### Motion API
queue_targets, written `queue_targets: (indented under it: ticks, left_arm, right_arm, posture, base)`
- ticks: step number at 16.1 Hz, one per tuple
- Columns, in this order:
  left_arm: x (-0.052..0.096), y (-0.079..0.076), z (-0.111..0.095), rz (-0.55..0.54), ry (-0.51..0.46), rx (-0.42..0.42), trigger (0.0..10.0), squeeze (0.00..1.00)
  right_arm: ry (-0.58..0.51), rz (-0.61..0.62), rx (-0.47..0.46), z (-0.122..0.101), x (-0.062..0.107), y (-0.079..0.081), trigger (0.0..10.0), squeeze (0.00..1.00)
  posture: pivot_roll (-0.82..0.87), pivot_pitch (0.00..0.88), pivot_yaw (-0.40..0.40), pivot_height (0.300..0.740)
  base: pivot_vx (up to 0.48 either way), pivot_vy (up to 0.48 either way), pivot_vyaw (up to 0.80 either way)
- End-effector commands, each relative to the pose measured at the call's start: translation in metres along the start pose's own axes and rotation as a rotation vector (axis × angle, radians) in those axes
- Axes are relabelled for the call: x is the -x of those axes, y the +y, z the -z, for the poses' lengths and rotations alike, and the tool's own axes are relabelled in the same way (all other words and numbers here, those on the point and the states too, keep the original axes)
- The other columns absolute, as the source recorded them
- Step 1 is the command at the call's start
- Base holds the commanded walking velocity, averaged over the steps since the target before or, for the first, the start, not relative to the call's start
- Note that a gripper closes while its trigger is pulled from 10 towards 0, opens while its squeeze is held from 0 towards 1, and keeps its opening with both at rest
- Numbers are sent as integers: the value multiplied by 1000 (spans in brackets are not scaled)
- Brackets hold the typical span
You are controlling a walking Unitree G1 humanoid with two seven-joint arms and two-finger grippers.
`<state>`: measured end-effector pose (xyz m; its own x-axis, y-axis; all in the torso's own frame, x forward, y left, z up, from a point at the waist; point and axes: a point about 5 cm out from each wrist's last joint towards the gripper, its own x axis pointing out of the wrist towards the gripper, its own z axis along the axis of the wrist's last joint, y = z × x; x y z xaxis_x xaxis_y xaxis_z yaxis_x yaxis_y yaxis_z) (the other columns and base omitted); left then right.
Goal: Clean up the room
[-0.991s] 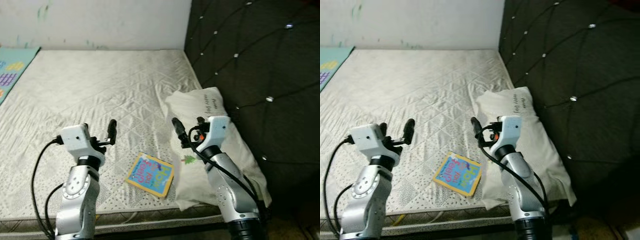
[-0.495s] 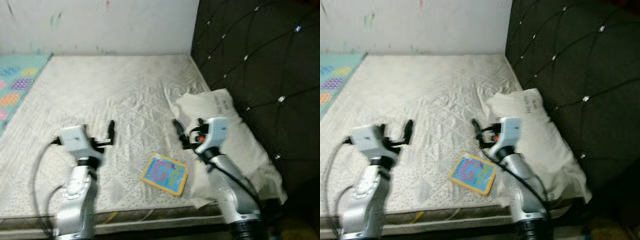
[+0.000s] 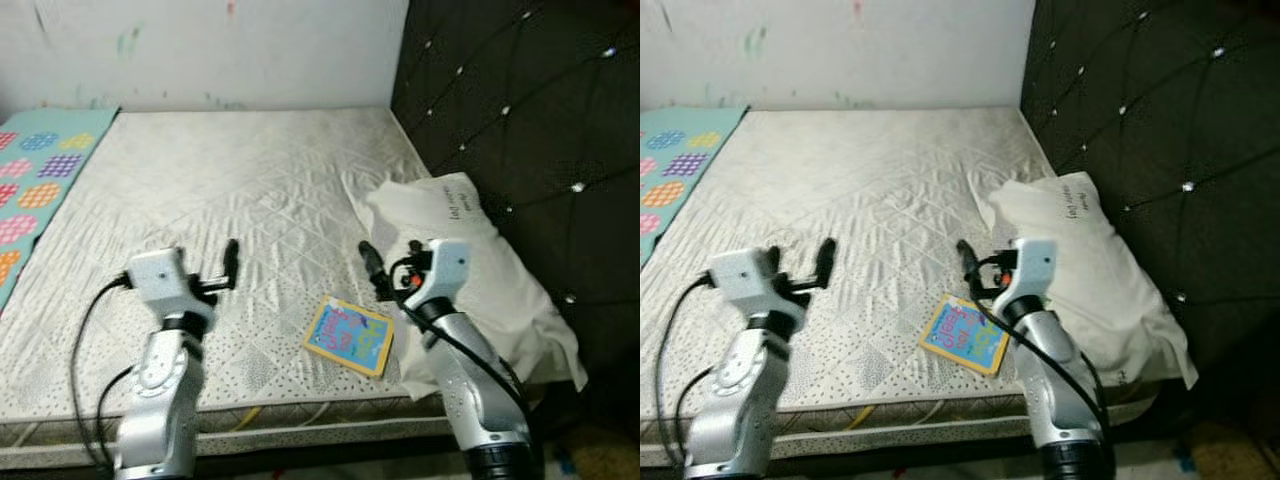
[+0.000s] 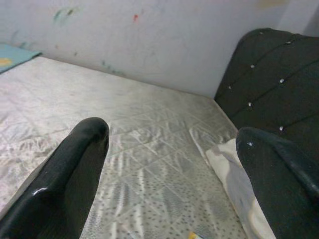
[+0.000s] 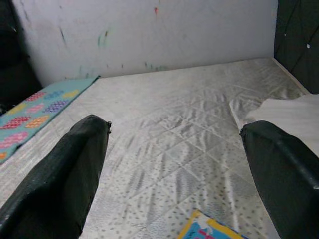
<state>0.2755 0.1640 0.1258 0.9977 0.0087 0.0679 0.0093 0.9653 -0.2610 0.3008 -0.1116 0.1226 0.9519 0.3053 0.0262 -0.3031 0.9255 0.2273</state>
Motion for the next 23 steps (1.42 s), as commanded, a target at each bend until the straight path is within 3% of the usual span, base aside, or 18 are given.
queue_targets:
  ticks: [1, 7, 15, 18, 23]
  left_arm:
    - [-1, -2, 1, -4, 8, 14, 10000, 0]
    - [0, -2, -1, 6, -18, -6, 10000, 0]
    - [1, -8, -3, 105, -22, 42, 10000, 0]
    - [1, -9, -3, 117, -22, 49, 10000, 0]
    - [2, -10, -4, 126, -23, 53, 10000, 0]
  right_arm:
    - [-3, 6, 12, -3, -2, -1, 10000, 0]
    - [-6, 27, 36, -3, -2, -4, 10000, 0]
    - [-7, 32, 57, -3, -3, -5, 10000, 0]
    - [-11, 32, 59, -4, -3, -5, 10000, 0]
    - [-14, 36, 61, -4, -3, -5, 10000, 0]
  posture:
    - [-65, 13, 16, 740]
    - [-65, 13, 16, 740]
    - [-68, 10, 13, 740]
    - [-68, 10, 13, 740]
    - [-68, 10, 13, 740]
  base:
    - [0, 480, 0]
    - [0, 131, -365]
    - [0, 0, -100]
    - [0, 0, -679]
    - [198, 0, 0]
